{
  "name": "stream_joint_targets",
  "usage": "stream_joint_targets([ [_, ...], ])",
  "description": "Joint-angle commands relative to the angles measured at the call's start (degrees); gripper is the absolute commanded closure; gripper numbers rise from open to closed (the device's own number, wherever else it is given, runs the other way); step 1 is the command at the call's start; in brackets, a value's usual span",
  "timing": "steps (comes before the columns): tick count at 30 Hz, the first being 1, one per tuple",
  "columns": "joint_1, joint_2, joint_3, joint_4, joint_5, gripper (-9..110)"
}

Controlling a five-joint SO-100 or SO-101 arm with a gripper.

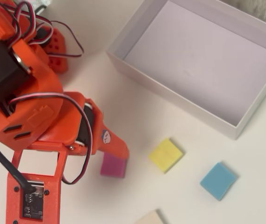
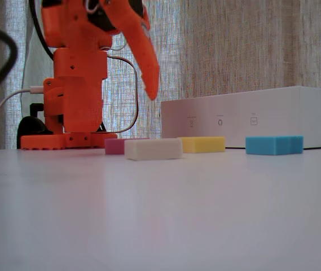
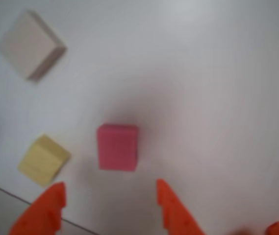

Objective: Grasp the pink cuboid and put it in the bin.

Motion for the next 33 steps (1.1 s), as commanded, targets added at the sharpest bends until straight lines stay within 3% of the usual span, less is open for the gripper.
stream_joint_targets([
  [1, 0.35, -0.26, 1.76, -2.29, -0.62, 78],
  [14, -0.88, -8.44, 4.04, -14.68, -0.62, 78],
  [27, 0.70, -11.60, 8.09, -18.81, -0.18, 79],
  [33, 0.97, -12.04, 8.09, -18.72, -0.18, 94],
])
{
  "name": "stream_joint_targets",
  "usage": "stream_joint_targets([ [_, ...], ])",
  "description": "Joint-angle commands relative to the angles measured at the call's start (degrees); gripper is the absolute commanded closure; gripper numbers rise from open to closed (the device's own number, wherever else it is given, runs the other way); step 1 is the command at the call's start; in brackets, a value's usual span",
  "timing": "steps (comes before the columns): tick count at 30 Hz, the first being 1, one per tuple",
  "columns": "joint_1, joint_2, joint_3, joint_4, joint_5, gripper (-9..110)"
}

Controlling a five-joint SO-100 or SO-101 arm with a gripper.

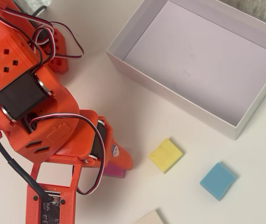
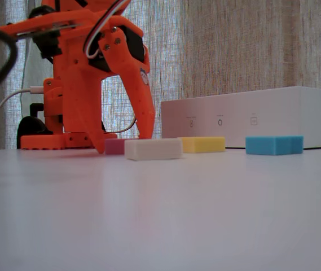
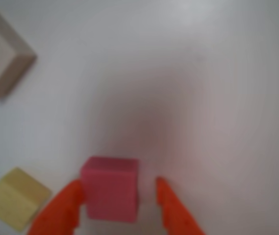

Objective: Grasp the pink cuboid and put it in the bin.

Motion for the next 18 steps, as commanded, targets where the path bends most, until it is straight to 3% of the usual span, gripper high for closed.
stream_joint_targets([
  [1, 0.53, -0.26, 0.26, 0.00, -0.09, 94],
  [8, 0.26, -0.26, 0.35, 0.09, -0.09, 110],
  [13, -0.26, 1.85, -0.18, 1.41, 0.00, 110],
  [18, -3.69, 11.51, -8.96, 12.66, 0.00, 110],
])
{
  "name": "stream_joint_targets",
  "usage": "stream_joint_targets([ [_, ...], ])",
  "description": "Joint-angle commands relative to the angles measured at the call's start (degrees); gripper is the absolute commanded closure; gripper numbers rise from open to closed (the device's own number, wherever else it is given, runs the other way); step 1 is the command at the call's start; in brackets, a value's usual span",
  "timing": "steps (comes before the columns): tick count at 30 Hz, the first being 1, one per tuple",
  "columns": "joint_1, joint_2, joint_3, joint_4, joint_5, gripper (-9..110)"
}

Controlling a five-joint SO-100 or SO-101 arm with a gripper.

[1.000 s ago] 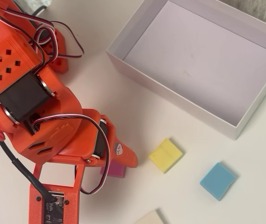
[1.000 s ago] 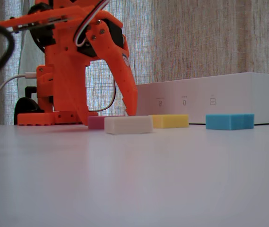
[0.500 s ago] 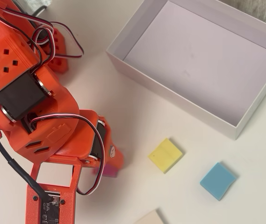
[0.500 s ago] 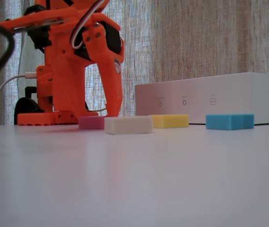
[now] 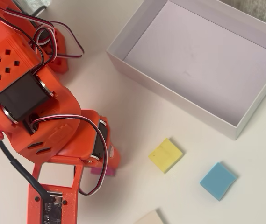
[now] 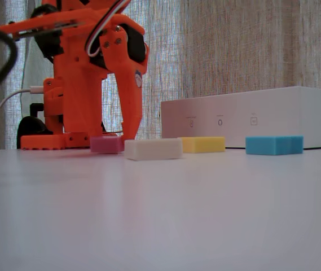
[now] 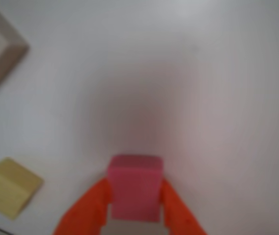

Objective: Grasp the pink cuboid and put it in the bin.

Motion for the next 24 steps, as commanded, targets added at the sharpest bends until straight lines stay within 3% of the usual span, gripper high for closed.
stream_joint_targets([
  [1, -3.25, 7.56, -8.26, 7.03, 0.09, 110],
  [13, -23.64, 12.92, -41.13, 14.77, 1.41, 110],
  [24, -43.15, 13.97, -29.27, 14.50, 19.07, 110],
])
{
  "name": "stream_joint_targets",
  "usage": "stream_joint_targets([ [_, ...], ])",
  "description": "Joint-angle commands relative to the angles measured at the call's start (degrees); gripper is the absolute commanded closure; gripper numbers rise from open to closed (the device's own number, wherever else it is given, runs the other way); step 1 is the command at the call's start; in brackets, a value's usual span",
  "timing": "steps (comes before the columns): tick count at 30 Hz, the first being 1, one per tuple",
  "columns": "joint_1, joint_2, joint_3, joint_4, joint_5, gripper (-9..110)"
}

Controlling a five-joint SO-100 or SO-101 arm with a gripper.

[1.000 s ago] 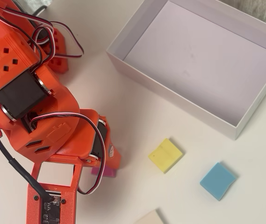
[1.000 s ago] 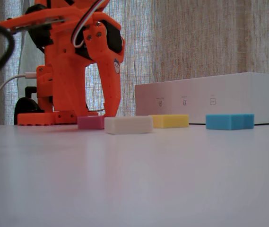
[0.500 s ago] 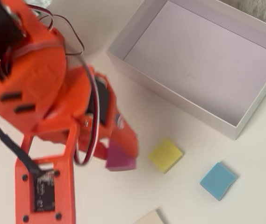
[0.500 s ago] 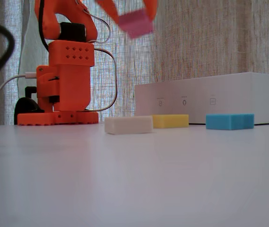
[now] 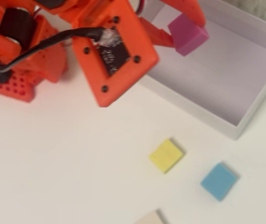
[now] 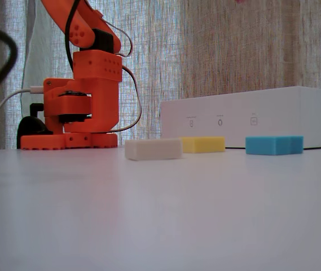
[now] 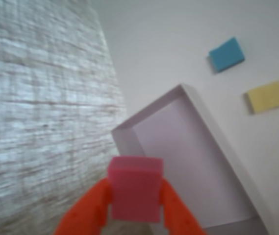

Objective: Grasp the pink cuboid and put it in the bin.

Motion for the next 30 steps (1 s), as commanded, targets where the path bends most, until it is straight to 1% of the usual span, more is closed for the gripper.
stream_joint_targets([
  [1, -3.16, 1.76, 5.45, -2.37, 4.66, 110],
  [8, -5.36, 6.33, 27.07, -12.13, 5.71, 110],
  [9, -5.63, 7.12, 29.00, -12.83, 5.62, 108],
  [12, -5.80, 9.49, 34.45, -15.29, 5.89, 93],
  [13, -5.98, 10.20, 35.77, -16.08, 5.89, 91],
  [16, -6.77, 11.43, 37.18, -18.37, 5.89, 88],
  [18, -7.03, 12.13, 37.88, -20.83, 5.71, 88],
  [21, -7.21, 13.45, 38.23, -25.05, 5.62, 83],
  [24, -6.59, 14.33, 37.71, -27.77, 5.54, 82],
  [27, -3.34, 16.08, 34.01, -29.44, 5.54, 82],
  [30, 3.16, 20.30, 30.67, -36.04, 5.54, 82],
])
